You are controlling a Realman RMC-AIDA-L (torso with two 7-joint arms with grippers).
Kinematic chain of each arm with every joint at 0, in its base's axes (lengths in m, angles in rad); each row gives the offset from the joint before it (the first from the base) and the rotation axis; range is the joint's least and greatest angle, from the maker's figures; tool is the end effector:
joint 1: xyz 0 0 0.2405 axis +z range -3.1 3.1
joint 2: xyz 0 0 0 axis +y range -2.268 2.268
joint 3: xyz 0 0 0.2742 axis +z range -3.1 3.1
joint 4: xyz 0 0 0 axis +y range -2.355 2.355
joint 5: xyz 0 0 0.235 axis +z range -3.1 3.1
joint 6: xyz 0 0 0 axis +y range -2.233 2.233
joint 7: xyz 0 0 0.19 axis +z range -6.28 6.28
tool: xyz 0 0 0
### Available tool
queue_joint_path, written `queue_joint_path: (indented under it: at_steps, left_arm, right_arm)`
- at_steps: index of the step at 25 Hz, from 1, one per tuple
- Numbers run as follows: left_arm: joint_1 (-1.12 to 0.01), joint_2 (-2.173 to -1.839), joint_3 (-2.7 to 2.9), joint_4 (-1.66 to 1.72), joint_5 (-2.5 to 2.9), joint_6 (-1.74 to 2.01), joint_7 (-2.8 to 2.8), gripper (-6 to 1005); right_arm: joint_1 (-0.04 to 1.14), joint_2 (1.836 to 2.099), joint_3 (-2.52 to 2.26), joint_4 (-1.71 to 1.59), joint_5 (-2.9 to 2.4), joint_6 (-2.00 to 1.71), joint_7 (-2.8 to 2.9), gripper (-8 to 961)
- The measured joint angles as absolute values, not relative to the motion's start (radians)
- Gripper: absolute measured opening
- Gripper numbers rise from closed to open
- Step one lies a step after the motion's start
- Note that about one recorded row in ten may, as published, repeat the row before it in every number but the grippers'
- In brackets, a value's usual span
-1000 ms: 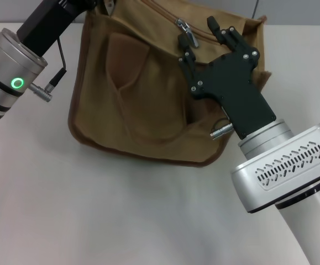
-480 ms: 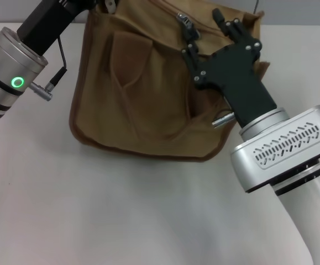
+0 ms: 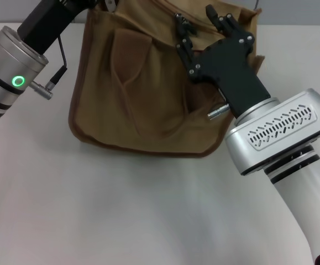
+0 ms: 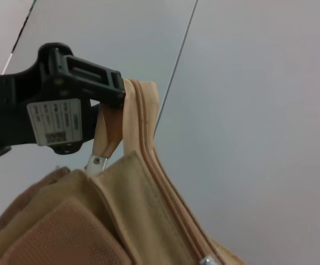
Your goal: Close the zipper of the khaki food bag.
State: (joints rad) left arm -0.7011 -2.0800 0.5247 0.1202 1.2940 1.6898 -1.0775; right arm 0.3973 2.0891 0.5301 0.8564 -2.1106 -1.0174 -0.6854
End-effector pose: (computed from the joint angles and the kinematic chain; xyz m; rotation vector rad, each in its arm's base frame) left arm -0.1843 0.4114 -0.0144 -2.0281 -0.5678 -1.7079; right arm 0.1495 0.3610 -0.1424 -1.8328 0.0456 0.7468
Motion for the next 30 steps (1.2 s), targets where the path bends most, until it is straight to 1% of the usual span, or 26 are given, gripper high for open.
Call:
queue_joint_path:
  at_steps: [5, 12, 21, 26, 30]
  left_arm:
    - [-0.701, -2.08, 0.525, 0.121, 1.285, 1.69, -1.077, 26]
    - [-0.714, -2.08, 0.524, 0.119, 1.282, 1.681, -1.062, 26]
    - [-0.715, -2.08, 0.525, 0.119, 1.274, 1.678, -1.061, 26]
    - [-0.712, -2.08, 0.525, 0.122, 1.273, 1.677, -1.061, 26]
    - [-0.712, -2.08, 0.525, 0.12, 1.271, 1.676, -1.059, 26]
  right_arm:
    - [0.397, 2.089, 0.551, 0.851, -2.109, -1.015, -0.682, 521]
    - [0.441, 2.091, 0.549, 0.837, -2.107, -0.976, -0.702, 519]
    - [0.466, 2.091, 0.548, 0.837, -2.102, -0.933, -0.725, 517]
    - [0.442, 2.087, 0.586, 0.856, -2.072, -0.954, -0.727, 516]
    - [0.445, 2.09, 0.579, 0.848, -2.101, -0.951, -0.732, 510]
